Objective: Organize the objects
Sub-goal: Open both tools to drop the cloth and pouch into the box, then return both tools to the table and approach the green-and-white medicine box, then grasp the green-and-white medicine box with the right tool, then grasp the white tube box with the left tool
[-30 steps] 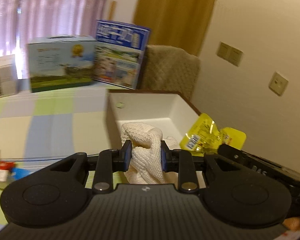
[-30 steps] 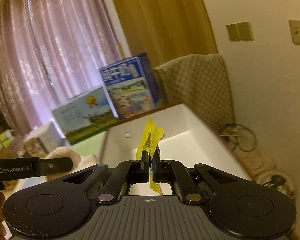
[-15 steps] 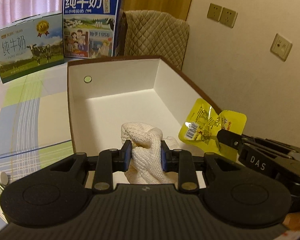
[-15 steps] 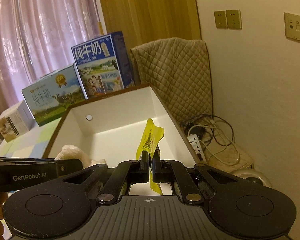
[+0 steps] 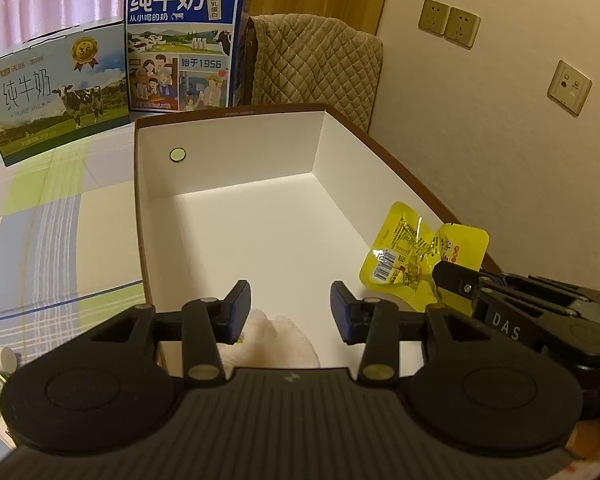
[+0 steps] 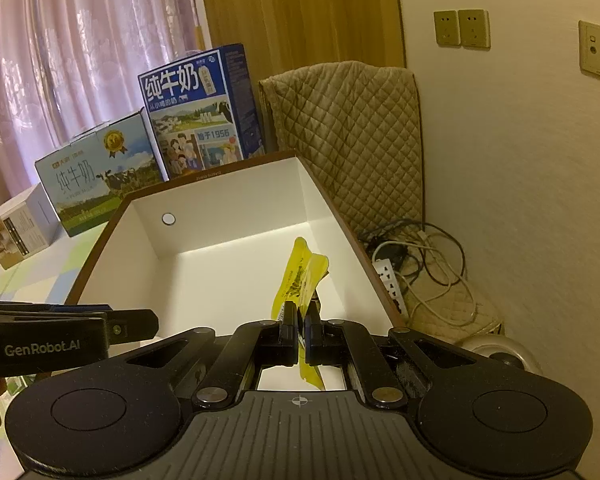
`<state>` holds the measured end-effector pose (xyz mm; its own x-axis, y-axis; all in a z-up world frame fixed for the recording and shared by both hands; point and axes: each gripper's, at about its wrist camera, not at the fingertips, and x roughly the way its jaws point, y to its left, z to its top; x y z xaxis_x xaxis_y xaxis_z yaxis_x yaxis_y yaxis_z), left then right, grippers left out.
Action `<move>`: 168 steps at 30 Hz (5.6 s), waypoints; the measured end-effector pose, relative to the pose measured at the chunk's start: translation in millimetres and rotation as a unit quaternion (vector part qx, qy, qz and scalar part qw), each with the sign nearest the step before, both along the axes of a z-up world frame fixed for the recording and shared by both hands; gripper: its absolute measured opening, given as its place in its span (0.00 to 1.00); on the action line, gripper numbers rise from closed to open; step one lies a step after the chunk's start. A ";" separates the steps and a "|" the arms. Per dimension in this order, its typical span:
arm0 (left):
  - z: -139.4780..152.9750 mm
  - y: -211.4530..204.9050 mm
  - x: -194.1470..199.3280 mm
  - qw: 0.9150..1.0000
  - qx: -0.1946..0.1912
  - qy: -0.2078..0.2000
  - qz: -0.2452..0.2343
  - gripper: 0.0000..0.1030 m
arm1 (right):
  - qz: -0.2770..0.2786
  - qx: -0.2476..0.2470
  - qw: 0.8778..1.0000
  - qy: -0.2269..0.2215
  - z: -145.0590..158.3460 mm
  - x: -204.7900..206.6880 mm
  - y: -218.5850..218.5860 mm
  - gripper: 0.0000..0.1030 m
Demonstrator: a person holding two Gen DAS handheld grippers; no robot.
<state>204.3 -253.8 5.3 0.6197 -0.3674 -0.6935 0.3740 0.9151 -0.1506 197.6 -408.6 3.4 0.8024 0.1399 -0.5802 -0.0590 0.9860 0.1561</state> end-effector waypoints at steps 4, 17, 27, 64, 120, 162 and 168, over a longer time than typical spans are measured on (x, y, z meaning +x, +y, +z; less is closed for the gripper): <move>1.4 4.9 -1.7 1.000 0.002 -0.004 0.003 0.42 | 0.004 -0.003 1.000 -0.006 0.8 1.6 3.6 0.00; 14.9 29.0 -7.3 1.000 -0.013 -0.011 0.015 0.52 | 0.011 -0.029 0.999 -0.027 13.4 0.3 22.7 0.42; 33.0 59.0 -19.3 0.999 -0.023 -0.023 0.022 0.55 | 0.017 -0.020 0.999 -0.037 29.6 -10.3 36.9 0.43; 3.1 261.7 -73.2 0.985 0.004 0.021 0.173 0.63 | 0.179 0.005 0.983 0.030 -12.4 -54.7 221.0 0.43; -36.8 321.5 -65.5 0.947 0.046 0.079 0.307 0.80 | 0.372 -0.067 0.924 0.061 -85.9 -50.0 277.8 0.60; -38.7 352.2 -48.1 0.937 -0.005 0.089 0.339 0.80 | 0.290 -0.011 0.956 0.034 -47.8 -43.6 275.0 0.50; -32.6 335.7 -13.7 0.934 -0.028 0.087 0.345 0.88 | 0.256 -0.006 0.966 0.034 -45.0 -29.6 261.4 0.50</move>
